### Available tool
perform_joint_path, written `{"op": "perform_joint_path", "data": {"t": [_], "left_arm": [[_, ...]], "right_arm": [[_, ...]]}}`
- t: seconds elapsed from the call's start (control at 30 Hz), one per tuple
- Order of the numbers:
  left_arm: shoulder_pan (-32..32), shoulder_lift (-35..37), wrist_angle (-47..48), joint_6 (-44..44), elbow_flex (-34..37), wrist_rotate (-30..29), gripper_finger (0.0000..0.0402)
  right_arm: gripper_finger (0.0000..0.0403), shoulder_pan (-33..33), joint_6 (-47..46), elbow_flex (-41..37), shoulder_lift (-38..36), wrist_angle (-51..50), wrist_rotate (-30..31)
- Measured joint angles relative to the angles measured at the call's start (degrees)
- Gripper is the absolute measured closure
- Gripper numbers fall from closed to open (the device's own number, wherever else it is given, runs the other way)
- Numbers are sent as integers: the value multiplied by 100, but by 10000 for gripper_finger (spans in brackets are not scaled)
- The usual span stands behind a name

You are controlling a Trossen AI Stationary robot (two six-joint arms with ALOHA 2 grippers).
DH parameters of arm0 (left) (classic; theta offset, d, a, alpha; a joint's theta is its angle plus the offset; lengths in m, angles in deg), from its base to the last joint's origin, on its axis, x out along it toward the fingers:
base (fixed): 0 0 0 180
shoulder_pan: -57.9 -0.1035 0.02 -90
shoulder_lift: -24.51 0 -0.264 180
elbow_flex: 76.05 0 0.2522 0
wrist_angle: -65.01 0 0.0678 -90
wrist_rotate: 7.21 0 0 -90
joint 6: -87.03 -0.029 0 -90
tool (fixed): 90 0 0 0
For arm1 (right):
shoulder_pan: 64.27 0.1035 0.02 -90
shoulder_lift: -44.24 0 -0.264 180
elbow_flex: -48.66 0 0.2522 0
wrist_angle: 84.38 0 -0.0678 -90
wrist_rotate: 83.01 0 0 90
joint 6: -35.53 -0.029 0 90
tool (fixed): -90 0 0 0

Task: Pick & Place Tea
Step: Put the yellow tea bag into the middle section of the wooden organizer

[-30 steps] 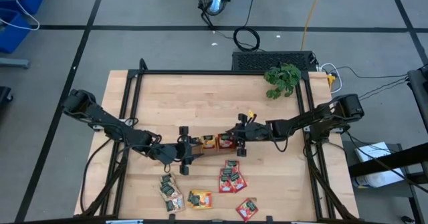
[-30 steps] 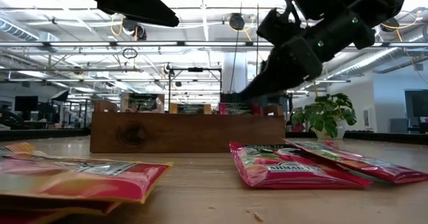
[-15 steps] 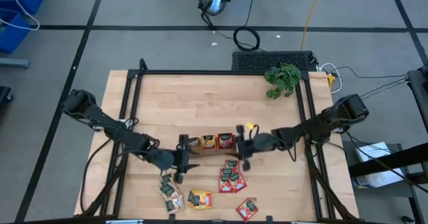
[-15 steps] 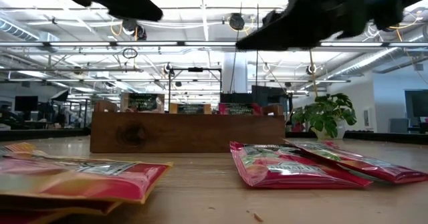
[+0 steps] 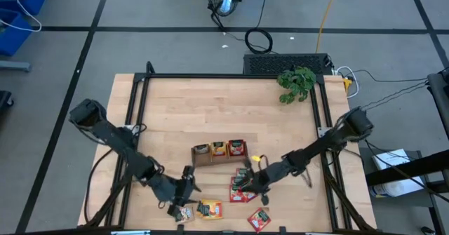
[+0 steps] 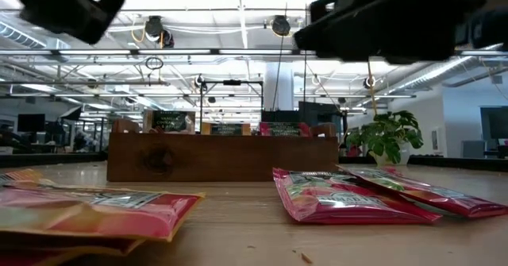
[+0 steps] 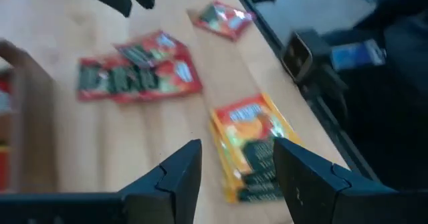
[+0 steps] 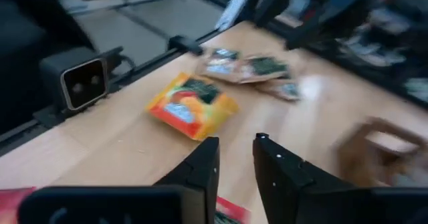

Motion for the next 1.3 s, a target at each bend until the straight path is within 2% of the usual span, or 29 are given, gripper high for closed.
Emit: {"op": "perform_joint_path", "data": {"t": [0.13,0.23,0.33,0.57,0.67,0.9,1.13,1.3], "left_arm": [[363,-244,-478,-1,-8,-82,213],[561,-382,-716,55,0,-146,213],[718,-564,-1016,205,-2,-290,213],[871,-1140,-1517,511,-2,-332,213],[941,-1280,-1609,551,-2,-511,213],[919,-1307,-1631,634,-2,-902,213],[808,-1462,-1748,402,-3,-903,213],[673,-1694,-1712,628,-74,-875,213]], "right_arm": [[346,-13,19,1161,758,-995,-435],[362,-11,71,1925,1231,-1897,-472],[374,-11,31,2298,1555,-2033,-492],[387,-5,41,2395,1713,-1389,-515],[394,2,-36,2405,1705,-1418,-904],[401,-30,-356,2407,2015,-1339,-1372],[402,-73,-117,2407,2096,-1046,-1530],[402,-187,-112,2407,2112,-934,-1842]]}}
